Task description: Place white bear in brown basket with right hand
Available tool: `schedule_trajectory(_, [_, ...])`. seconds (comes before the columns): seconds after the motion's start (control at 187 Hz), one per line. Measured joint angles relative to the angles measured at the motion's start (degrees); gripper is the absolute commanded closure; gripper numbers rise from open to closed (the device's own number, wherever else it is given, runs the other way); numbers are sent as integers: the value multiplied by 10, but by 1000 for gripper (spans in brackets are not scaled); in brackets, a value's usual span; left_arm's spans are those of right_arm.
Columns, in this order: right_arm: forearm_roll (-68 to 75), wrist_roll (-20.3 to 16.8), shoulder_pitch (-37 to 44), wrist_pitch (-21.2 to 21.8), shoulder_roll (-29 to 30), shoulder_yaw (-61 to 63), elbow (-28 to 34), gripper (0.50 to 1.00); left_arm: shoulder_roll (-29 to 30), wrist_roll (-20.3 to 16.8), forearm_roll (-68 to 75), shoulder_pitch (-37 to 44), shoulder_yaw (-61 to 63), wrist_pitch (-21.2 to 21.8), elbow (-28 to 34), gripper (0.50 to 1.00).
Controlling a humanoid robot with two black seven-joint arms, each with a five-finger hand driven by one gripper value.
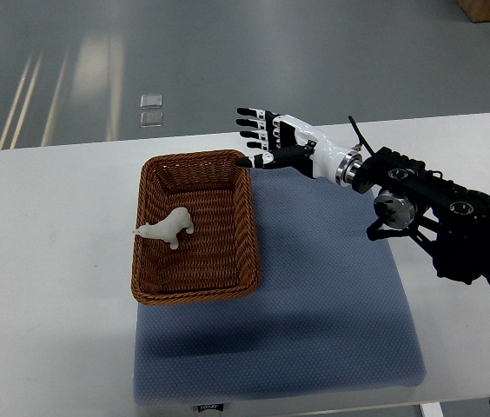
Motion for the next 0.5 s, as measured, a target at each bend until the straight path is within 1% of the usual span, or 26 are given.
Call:
schedule_trajectory(0.054, [29,-22,-10,6,-2,14,-1,572,0,0,0,0,0,0,0,500])
schedule_trajectory(0.118, [56,-34,-16,9,-6,21,-2,572,0,0,0,0,0,0,0,500])
schedule_trajectory(0.321, [149,-49,-25,14,-27,24,-3,572,0,0,0,0,0,0,0,500])
schedule_trajectory(0.401, [190,-59,-27,23,-37,24,-3,570,0,0,0,0,0,0,0,500])
schedule_trajectory(0.498, [213,-62,-30,30,-46,24,-3,570,0,0,0,0,0,0,0,500])
